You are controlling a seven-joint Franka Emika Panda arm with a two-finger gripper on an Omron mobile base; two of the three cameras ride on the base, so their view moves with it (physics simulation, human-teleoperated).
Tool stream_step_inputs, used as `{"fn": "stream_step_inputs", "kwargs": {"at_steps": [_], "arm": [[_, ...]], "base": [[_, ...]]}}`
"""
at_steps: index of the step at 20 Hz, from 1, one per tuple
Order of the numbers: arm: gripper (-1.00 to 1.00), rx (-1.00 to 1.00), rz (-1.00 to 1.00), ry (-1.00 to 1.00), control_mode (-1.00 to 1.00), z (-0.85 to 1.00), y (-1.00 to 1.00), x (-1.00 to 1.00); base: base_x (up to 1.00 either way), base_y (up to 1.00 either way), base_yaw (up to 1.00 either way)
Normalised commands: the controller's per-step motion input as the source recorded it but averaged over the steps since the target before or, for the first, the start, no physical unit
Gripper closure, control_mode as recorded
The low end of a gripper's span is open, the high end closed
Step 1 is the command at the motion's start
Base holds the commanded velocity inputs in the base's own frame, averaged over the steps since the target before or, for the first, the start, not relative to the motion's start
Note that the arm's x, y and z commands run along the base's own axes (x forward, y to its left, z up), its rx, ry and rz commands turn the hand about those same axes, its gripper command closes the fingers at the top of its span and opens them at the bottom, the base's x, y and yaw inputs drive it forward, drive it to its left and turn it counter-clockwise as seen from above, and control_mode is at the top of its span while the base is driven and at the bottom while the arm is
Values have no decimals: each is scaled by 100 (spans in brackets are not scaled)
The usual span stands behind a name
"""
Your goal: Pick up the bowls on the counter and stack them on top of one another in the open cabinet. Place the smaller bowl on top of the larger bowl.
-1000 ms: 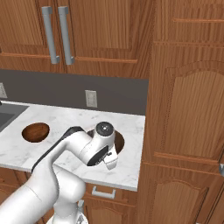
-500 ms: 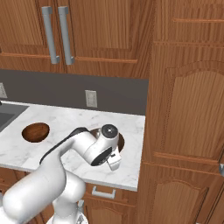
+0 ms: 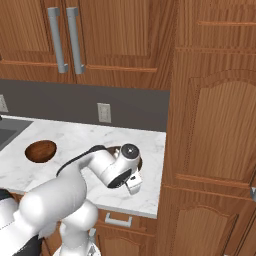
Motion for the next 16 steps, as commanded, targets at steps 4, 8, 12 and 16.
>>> {"fn": "stream_step_inputs", "kwargs": {"at_steps": [4, 8, 12, 16], "arm": [[-100, 1, 3, 1, -100, -18, -6, 20], [-100, 1, 3, 0, -100, -18, -5, 20], [-100, 1, 3, 0, -100, -18, -4, 19], [-100, 0, 2, 0, -100, -17, -3, 18]], "base": [[0, 0, 0], [0, 0, 0], [0, 0, 0], [0, 0, 0]]}}
